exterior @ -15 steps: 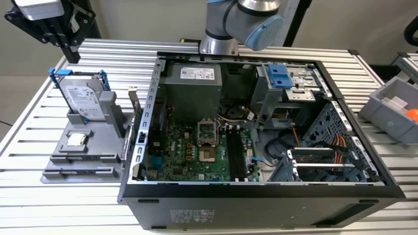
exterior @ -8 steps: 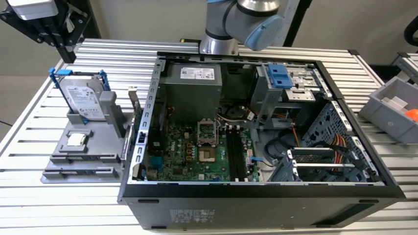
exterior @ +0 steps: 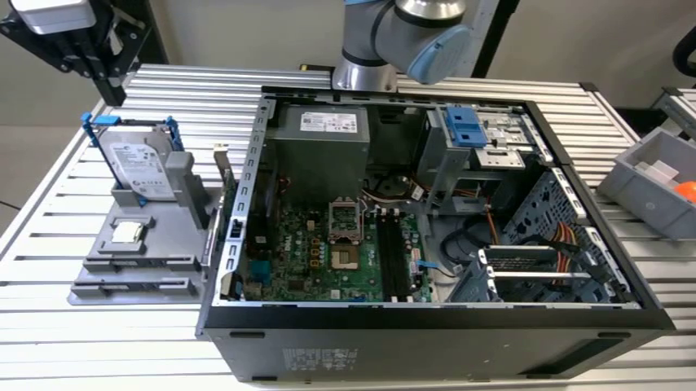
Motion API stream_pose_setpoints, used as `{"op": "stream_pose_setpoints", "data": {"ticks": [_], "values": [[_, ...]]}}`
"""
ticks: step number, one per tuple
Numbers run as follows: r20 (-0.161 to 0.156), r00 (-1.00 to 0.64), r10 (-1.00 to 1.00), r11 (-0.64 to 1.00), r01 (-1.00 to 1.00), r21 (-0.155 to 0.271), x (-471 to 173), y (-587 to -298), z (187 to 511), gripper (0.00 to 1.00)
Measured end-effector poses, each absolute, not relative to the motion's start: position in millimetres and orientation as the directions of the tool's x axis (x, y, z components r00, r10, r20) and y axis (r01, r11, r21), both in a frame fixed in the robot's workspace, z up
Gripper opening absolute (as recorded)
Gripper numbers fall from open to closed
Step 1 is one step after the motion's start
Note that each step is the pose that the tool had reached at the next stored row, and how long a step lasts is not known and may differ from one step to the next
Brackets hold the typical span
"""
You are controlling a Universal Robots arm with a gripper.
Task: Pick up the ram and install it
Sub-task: 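Reach for the ram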
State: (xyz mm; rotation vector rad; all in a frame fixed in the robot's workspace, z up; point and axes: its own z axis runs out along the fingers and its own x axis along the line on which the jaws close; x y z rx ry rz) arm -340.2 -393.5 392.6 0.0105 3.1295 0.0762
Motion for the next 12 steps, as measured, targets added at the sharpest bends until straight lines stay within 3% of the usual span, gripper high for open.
{"op": "stream_pose_setpoints", "data": {"ticks": [12], "values": [[-0.011, -1.000, 0.007, 0.999, 0.006, 0.049, -340.4, -400.4, 392.5, 0.00]]}}
